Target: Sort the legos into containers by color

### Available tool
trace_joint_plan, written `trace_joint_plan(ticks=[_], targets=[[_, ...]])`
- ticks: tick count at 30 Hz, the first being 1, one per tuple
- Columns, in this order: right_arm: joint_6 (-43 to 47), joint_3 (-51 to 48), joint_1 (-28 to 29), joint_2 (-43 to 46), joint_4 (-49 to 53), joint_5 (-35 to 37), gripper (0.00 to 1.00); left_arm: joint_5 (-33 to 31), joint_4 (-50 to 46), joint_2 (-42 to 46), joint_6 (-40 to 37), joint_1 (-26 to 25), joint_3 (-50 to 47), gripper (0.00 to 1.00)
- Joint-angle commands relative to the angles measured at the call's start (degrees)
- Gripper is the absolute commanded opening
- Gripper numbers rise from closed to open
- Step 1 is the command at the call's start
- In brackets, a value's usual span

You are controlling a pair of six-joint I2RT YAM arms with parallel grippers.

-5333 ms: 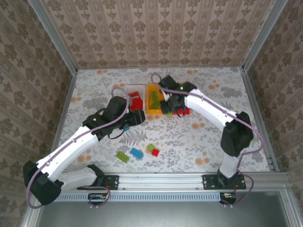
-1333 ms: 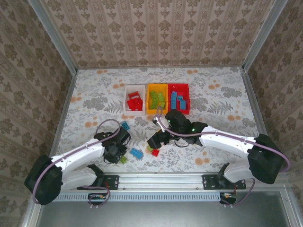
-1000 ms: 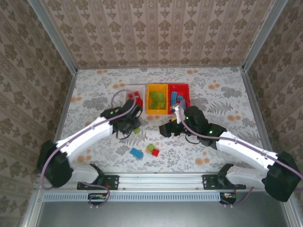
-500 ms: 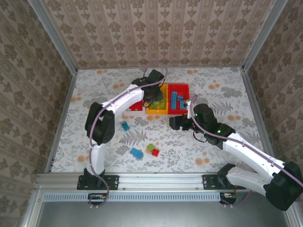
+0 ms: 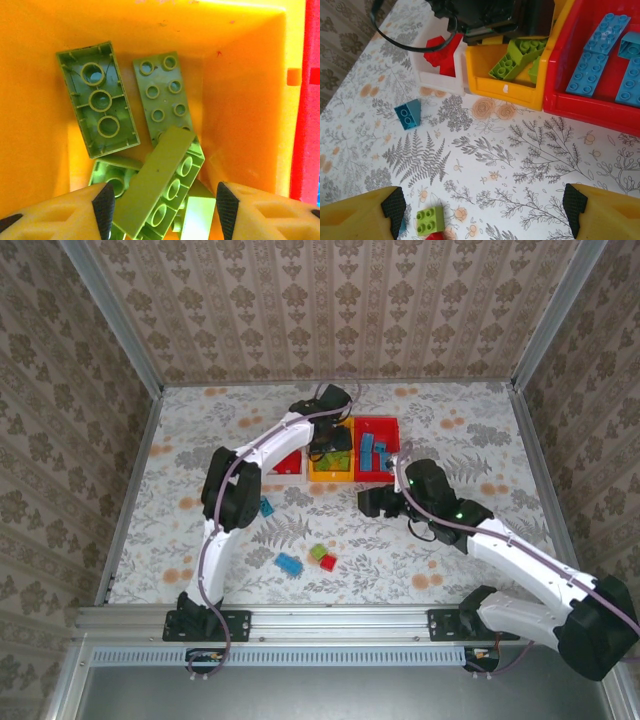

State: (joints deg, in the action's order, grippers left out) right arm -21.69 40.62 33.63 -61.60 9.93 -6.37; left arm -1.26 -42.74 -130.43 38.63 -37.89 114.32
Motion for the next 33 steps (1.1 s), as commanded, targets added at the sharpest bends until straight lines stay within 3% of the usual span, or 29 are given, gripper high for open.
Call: trace_joint_plan(ticks=[1,5,13,20,27,33], targets=[[5.5,0.7,3.6,-3.2,1.5,0.7,0.85,-1.4,-3.4,6.4,-0.5,0.1,1.0,0.61],[10.3,2.8,10.8,-9.8,-2.9,2.1,0.86,-4.5,-2.7,17.4,0.6,0.2,-7.8,0.61],[9.6,6.6,22.2,-28.0,-27.4,8.2,0.89,-7.3,-0.9,49.6,3.0,2.6,-42.2,0.61],[5.3,19.5,24.9,-44.2,-27.7,15.1,0.89,-7.4,-7.3,77.6,7.2,6.7,-66.2,0.62],[4.0,31.8,25.4,-56.5,-21.1,17.2,0.88,-7.4,-15.2,97.4,12.0,7.6,-76.1,0.63],[3.5,39.4,25.5,-63.8,-13.8,19.2,0.85,-7.1,-16.9,100.7,10.3,8.1,-74.7,0.65]])
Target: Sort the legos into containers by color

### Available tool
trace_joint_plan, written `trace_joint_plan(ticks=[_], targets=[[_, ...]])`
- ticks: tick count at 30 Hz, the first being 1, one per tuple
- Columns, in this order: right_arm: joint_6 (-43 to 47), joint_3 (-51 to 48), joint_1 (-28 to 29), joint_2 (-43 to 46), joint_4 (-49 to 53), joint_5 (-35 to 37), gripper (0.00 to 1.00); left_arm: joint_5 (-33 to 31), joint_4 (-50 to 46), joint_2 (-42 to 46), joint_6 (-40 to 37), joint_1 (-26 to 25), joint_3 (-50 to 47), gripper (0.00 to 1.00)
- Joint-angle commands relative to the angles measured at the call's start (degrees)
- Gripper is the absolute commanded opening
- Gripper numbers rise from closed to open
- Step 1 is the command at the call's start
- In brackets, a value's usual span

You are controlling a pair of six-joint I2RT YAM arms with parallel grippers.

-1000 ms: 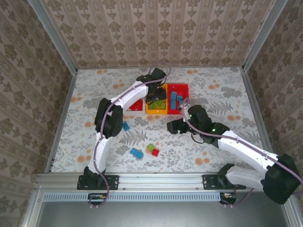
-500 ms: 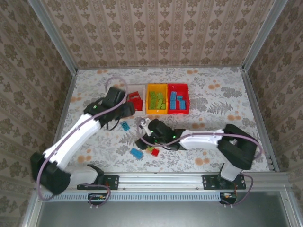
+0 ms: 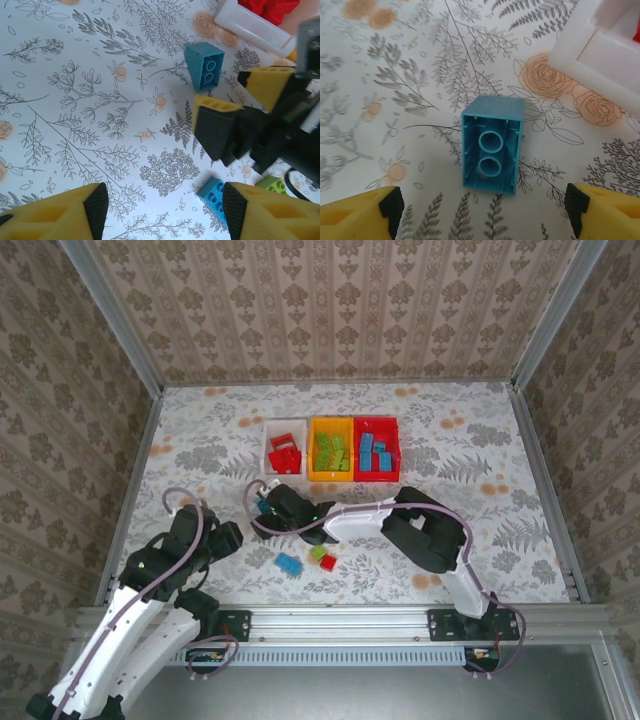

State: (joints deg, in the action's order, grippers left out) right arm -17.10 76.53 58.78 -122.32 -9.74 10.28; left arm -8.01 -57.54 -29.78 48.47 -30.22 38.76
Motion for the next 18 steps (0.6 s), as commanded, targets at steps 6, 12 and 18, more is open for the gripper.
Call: trace_joint_plan(ticks=[6,12,18], targets=[[-1.7,10.1,0.4,-7.9,12.3,5.1,0.76,1.1,-2.8,-0.5,-1.2,0.6,2.2,0.65],[-1.2,15.3,0.4,-11.6,15.3,4.2,0.6,2.1,-2.9,-1.1,-2.8,1.2,3.1,0.65],[0.2,16.9,0.1,-11.7,15.7,2.8,0.29,3.3,-2.7,-1.8,-4.1,1.8,3.6,0.65]])
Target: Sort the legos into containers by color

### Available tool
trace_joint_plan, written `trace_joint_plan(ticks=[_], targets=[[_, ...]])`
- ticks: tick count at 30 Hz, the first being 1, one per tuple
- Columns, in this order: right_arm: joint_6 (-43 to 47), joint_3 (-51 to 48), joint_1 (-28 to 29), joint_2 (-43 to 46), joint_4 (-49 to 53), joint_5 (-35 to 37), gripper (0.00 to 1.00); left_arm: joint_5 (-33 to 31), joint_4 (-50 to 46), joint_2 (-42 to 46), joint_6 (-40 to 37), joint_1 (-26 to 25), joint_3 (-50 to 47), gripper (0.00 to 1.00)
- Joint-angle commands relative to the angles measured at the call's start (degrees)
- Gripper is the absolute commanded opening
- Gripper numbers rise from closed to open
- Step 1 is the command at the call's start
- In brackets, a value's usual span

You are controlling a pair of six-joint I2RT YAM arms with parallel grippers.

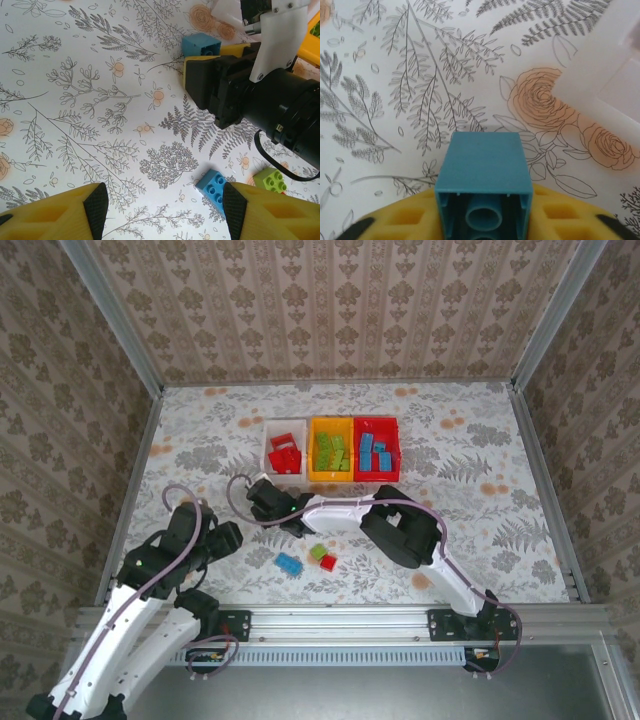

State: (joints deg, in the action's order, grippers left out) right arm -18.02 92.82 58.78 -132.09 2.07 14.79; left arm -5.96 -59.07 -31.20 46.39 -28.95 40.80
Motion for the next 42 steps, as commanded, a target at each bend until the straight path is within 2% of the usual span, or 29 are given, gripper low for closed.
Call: trace_joint_plan(ticks=[1,7,11,14,17,22,25,29,37,42], targets=[[1.5,0.5,0.1,-1.4,3.8,-1.9,0.26,1.5,-0.9,-0.5,-2.3,0.6,1.5,0.65],[4.3,-8.8,0.2,7.9,-2.6,-1.7,0.19,4.9,2.9,-2.8,-3.8,0.8,1.3,0.65],[5.2,-19.4,0.2,19.2,-5.6,0.6,0.18,8.6,9.0,-5.2,-4.6,0.3,1.0,0.65],[4.6,-27.6,-0.9,28.3,-5.0,2.9,0.19,10.6,15.4,-8.3,-4.9,-1.9,1.0,0.65],[2.5,-34.8,-4.4,37.8,-2.0,5.3,0.19,11.1,22.7,-13.5,-5.3,-6.5,1.3,0.65],[-0.9,-40.5,-16.2,48.5,6.2,5.1,0.19,10.4,30.0,-26.8,-8.3,-14.8,6.0,0.65],[-0.2,-39.0,-22.9,48.4,8.7,1.7,0.2,9.9,32.2,-34.2,-10.3,-17.9,9.6,0.65],[-1.2,-32.0,-28.5,42.1,12.7,-2.5,0.21,10.0,34.2,-41.5,-12.1,-20.0,13.0,0.65],[-6.0,-18.7,-31.6,28.0,20.8,-3.9,0.24,9.7,33.7,-49.5,-16.5,-23.3,17.1,0.66],[-7.4,-16.5,-32.1,25.1,23.5,-2.7,0.35,10.0,31.3,-51.8,-20.3,-25.9,18.4,0.67]])
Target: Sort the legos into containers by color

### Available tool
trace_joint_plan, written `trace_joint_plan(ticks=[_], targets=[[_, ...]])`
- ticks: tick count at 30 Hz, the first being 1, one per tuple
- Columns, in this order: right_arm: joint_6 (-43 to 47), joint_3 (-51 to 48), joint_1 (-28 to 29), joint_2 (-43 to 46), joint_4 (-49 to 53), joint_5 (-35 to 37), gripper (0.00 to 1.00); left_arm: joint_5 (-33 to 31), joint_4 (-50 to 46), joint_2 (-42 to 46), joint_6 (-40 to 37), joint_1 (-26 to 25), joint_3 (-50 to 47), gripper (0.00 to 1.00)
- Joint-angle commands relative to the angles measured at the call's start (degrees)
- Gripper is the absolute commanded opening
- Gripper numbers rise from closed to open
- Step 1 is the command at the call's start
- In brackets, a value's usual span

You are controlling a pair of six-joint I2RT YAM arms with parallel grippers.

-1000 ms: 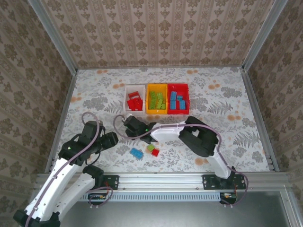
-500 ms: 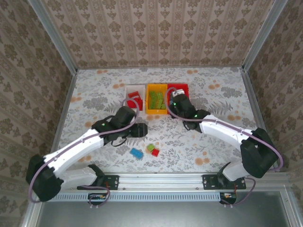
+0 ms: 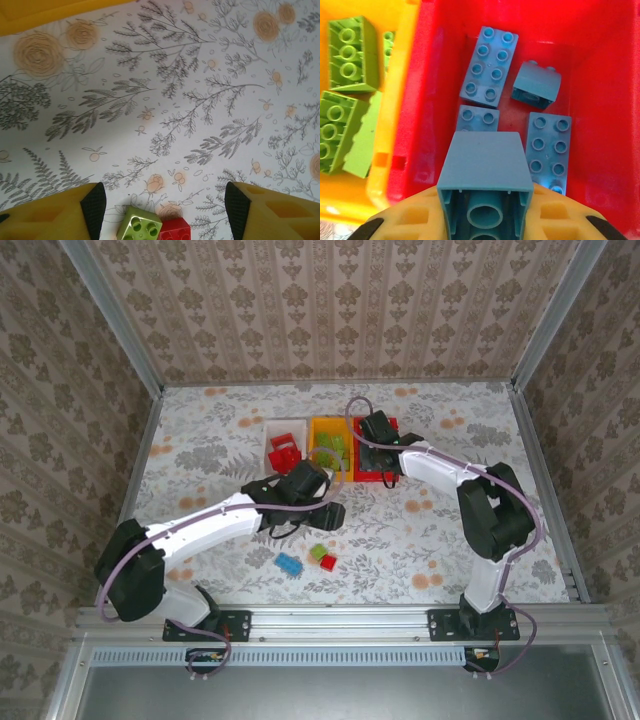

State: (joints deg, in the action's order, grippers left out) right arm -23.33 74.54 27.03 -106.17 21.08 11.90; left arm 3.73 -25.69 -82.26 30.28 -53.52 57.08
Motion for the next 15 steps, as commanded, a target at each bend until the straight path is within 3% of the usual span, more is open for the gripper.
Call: trace_joint_plan(ticks=[1,8,15], targets=[[-2.0,1.5,-0.3,-0.7,4.2,0.3,0.37,0.4,-2.8,-1.2,-5.2,-1.9,2.2,0.68],[1.8,0.3,0.5,3.3,2.6,0.0,0.61,2.4,-8.4,-1.4,-8.9,-5.2,1.7,0.69],[6.4,-5.3,3.1,14.1,-0.7,0.9,0.69,1.9,-11.4,0.4,0.5,-8.5,-0.4,0.7]])
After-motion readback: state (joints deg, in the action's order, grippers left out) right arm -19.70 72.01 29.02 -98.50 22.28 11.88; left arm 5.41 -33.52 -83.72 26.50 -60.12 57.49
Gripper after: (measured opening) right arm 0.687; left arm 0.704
